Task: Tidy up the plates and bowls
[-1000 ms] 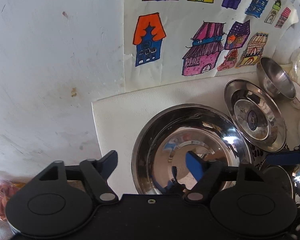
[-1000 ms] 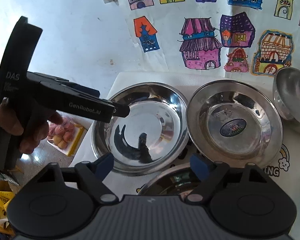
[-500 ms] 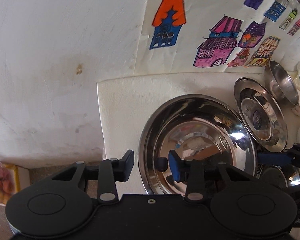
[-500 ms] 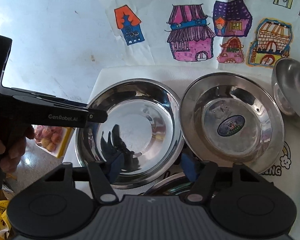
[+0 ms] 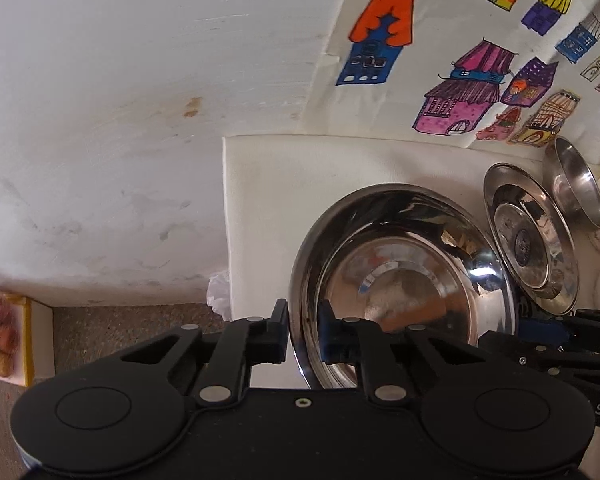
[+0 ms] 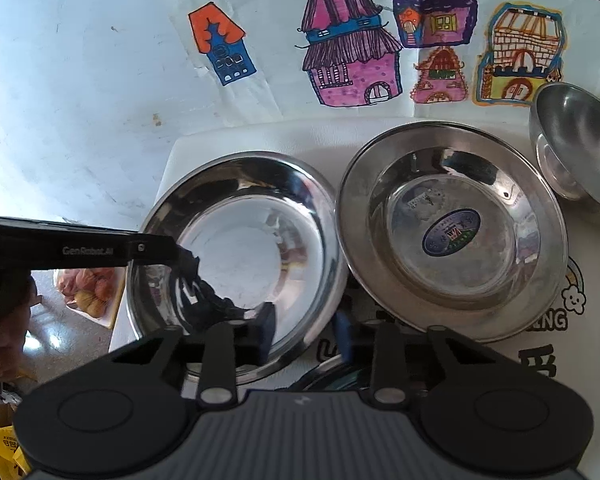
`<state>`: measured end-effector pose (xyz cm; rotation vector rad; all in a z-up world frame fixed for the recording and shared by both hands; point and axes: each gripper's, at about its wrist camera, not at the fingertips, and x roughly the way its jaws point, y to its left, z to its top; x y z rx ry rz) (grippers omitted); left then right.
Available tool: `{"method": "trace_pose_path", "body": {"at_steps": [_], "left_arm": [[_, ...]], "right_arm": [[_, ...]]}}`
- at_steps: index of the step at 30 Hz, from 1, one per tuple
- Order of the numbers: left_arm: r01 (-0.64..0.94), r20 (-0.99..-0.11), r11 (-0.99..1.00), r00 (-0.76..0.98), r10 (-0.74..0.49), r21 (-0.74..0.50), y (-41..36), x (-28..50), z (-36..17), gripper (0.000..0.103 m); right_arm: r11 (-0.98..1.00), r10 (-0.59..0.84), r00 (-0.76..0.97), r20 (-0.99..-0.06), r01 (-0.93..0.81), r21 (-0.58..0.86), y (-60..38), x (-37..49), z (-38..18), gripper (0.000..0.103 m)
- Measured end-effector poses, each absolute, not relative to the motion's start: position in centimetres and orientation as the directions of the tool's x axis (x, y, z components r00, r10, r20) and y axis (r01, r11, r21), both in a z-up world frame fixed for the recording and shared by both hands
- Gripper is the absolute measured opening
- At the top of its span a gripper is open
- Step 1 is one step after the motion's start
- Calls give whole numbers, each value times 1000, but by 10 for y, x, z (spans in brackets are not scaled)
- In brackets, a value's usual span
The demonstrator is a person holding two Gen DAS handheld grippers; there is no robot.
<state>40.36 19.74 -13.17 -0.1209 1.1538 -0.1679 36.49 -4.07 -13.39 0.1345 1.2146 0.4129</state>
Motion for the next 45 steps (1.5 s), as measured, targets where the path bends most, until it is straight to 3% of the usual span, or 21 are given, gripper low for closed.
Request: {"method": "trace_pose_path", "body": {"at_steps": [12,24,33,45], "left_arm": [[30,-872,979,451,-192,-200,193,362,-100,15],[104,-829,963,491,-267,-248,125,327,-77,19],[208,-838,956,467,-282,-205,69,307,-83,19],[238,-875,962,430,-224,-130,51,287,-93,20]], "right_arm": [[895,416,312,-854,-305,325,-45,349,-102,24],[910,397,361,-844,-277,310,-115,314,-60,23],[936,342,372,-863,-211,280,-169,291,-63,23],[932,338,319,-885,-245,267,-175,274,-74,24]]}}
